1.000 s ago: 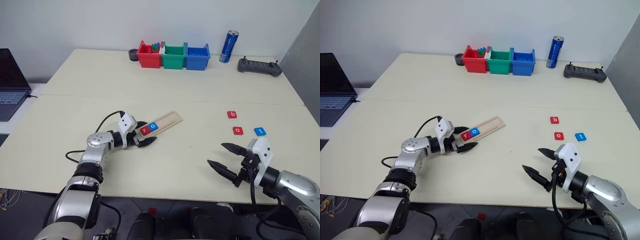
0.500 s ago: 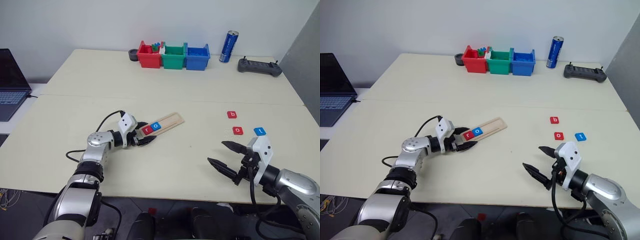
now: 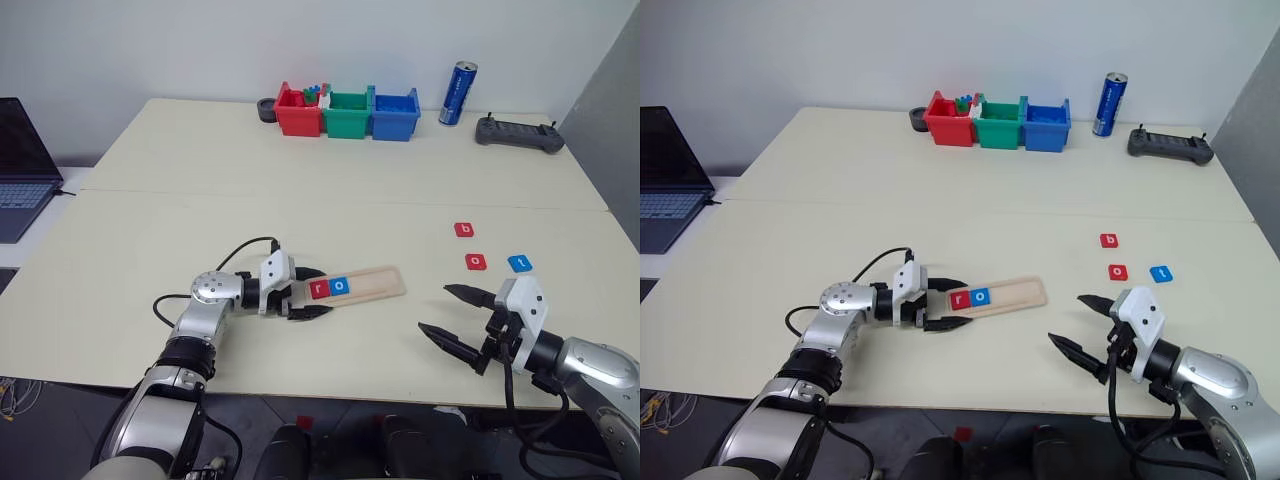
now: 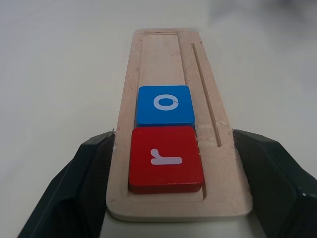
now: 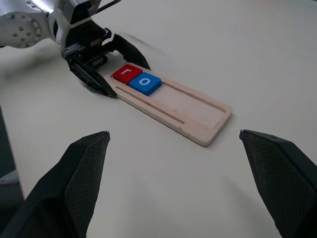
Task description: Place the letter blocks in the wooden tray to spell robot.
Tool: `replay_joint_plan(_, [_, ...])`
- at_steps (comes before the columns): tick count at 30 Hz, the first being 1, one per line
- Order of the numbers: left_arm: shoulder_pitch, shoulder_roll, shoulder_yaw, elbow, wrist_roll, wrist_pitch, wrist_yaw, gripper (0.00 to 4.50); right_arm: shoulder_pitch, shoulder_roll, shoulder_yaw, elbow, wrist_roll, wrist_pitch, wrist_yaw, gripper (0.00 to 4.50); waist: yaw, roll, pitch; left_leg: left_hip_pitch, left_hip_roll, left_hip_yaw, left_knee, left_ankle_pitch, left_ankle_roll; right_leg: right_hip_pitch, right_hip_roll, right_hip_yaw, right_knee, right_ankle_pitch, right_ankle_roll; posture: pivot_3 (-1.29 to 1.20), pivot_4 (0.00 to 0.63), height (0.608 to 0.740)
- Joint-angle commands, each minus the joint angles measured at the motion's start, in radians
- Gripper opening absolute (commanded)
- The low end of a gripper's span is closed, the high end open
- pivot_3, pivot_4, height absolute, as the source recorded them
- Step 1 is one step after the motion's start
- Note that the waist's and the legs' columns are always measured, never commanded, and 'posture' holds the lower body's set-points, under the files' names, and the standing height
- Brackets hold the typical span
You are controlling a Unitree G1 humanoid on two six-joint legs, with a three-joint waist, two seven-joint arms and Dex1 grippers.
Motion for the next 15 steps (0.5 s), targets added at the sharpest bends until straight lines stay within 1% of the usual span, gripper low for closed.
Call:
replay_joint_plan(1, [0.002,-0.018,-0.039,0.013,0.004,-0.037,-0.058,3.39,0.011,-0.017,0.004,-0.004,-0.018,-0.060,0.039,4.50,0.000,0.000,0.000,0.001,0.000,0.000,0.000,0.000,0.000,0.001,0.000,0.000,0.000,0.000,0.000,0.00,0.150,0.740])
replay_joint_plan(6, [-0.031,-0.060,-0.061,0.066,0.020,-0.081,-0.080,3.39,0.001,-0.018,0.008,0.001,-0.018,-0.069,0.045,4.50,0.000,0.001,0.000,0.002,0.000,-0.001,0.000,0.000,0.000,0.004,0.000,-0.001,-0.002,0.000,0.000,0.00,0.150,0.740])
replay_joint_plan(10, [-0.041,-0.077,-0.074,0.071,0.020,-0.096,-0.109,3.39,0.003,-0.017,0.005,-0.006,-0.016,-0.068,0.040,4.50,0.000,0.001,0.000,0.003,-0.001,-0.002,0.000,0.000,0.000,0.006,0.000,-0.002,-0.003,0.000,0.000,0.00,0.150,0.740])
replay_joint_plan(15, [-0.079,-0.117,-0.080,0.131,0.042,-0.121,-0.074,3.39,-0.007,-0.009,0.012,-0.006,-0.019,-0.065,0.026,4.50,0.001,0.001,0.000,0.003,-0.001,-0.004,0.001,0.000,0.000,0.007,0.000,-0.003,-0.003,0.000,0.000,0.00,0.150,0.740])
